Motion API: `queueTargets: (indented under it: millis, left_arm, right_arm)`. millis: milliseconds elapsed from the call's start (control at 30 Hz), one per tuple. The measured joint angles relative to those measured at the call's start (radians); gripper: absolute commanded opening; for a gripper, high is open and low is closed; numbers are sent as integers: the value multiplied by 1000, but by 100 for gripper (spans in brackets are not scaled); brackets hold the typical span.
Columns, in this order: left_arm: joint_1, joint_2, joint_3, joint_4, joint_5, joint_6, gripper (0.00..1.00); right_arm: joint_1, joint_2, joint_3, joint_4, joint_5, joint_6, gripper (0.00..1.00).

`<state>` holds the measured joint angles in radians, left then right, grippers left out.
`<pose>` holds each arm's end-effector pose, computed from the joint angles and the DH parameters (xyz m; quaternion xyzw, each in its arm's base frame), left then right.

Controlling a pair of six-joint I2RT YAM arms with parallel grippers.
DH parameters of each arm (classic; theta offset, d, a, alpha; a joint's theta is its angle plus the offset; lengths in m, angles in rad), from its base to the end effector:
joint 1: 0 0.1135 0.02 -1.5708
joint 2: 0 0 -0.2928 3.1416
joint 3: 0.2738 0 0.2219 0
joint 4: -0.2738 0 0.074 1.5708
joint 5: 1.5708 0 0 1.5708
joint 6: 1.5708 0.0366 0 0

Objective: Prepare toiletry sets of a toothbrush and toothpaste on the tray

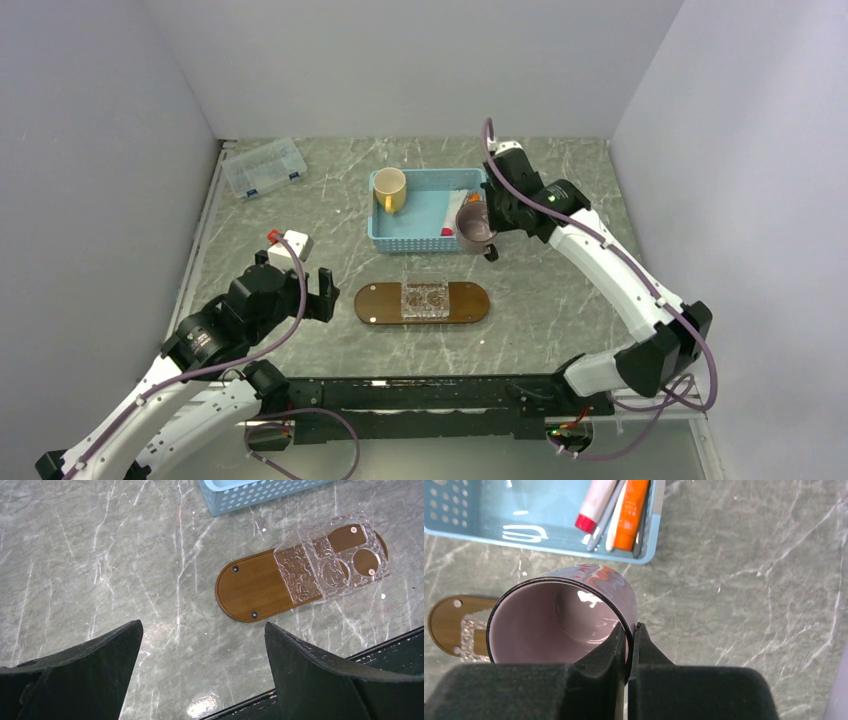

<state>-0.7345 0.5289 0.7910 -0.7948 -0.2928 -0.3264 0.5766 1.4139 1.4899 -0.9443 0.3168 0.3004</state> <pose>0.0456 -0.0270 0.3192 0.1032 0.8558 -0.1390 0.4874 0.2183 0.1284 0.3957 -0.0739 0.9258 0.0102 0.3705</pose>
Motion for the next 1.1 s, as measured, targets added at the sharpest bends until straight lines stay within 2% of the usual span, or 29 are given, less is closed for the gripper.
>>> queueTargets:
  millis: [333,633,1100]
  left_arm:
    - [0,-2,0,0,7,0,99]
    - [0,-2,0,0,7,0,99]
    - [0,-2,0,0,8,0,99]
  right_arm:
    - [3,-140,-246,10,-16,101,0]
    - [62,-173,-419,70,-31,198,0]
    - [113,-175,-516,160,-38,281,0]
